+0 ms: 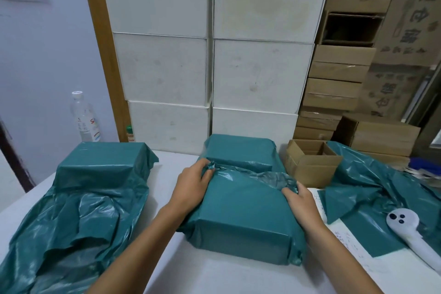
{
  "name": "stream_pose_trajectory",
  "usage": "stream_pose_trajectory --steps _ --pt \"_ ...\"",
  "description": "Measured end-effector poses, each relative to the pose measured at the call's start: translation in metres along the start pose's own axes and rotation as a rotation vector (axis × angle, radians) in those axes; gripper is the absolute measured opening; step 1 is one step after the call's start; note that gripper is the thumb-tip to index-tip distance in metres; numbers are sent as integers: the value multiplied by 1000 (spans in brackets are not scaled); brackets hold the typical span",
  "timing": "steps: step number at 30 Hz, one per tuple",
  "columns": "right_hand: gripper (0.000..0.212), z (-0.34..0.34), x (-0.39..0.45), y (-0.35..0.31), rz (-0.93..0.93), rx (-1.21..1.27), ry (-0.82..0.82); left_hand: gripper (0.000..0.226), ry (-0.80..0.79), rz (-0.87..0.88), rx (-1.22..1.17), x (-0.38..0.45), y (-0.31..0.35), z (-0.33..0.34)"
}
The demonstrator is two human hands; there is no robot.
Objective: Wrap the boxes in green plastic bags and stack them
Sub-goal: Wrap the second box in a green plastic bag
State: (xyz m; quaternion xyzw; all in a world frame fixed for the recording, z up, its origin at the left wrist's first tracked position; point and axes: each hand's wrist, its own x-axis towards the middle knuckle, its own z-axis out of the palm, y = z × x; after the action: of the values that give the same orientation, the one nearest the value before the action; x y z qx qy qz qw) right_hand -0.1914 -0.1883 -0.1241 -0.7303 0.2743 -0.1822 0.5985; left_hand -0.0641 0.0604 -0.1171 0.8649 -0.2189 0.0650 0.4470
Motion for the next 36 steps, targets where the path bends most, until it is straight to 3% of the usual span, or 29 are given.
stream_pose_trajectory --steps 4,7,11,14,18,20,23,29,31,33,34,36 --pt "11 0 3 -1 101 4 3 9 -27 -38 -50 1 2 -6" --pt "11 3 2 -1 109 23 8 28 -13 -29 -71 -6 5 -9" --pt "26 4 0 -1 129 23 -10 43 148 363 415 -4 4 -14" --pt "28 5 -2 -3 121 25 -5 43 160 597 562 3 13 -17" --pt "24 7 -11 -3 126 58 -18 41 93 616 644 -3 37 -21" --pt "26 9 -12 -3 121 79 -22 30 -71 565 579 -14 52 -19" --pt "27 9 -9 -1 133 97 -14 38 -332 370 501 -25 57 -13" --pt "43 -5 -17 -9 175 -52 -23 42 -443 248 459 -30 43 -1" --pt "50 -13 -21 -21 35 -320 68 44 -451 240 492 -29 44 1" --pt "49 -17 -30 -37 -309 -635 265 44 -447 243 520 -28 44 2" --pt "43 -15 -37 -46 -503 -665 320 44 -444 247 530 -28 45 2" --pt "33 -5 -54 -65 -678 -617 172 45 -444 248 536 -28 45 3"
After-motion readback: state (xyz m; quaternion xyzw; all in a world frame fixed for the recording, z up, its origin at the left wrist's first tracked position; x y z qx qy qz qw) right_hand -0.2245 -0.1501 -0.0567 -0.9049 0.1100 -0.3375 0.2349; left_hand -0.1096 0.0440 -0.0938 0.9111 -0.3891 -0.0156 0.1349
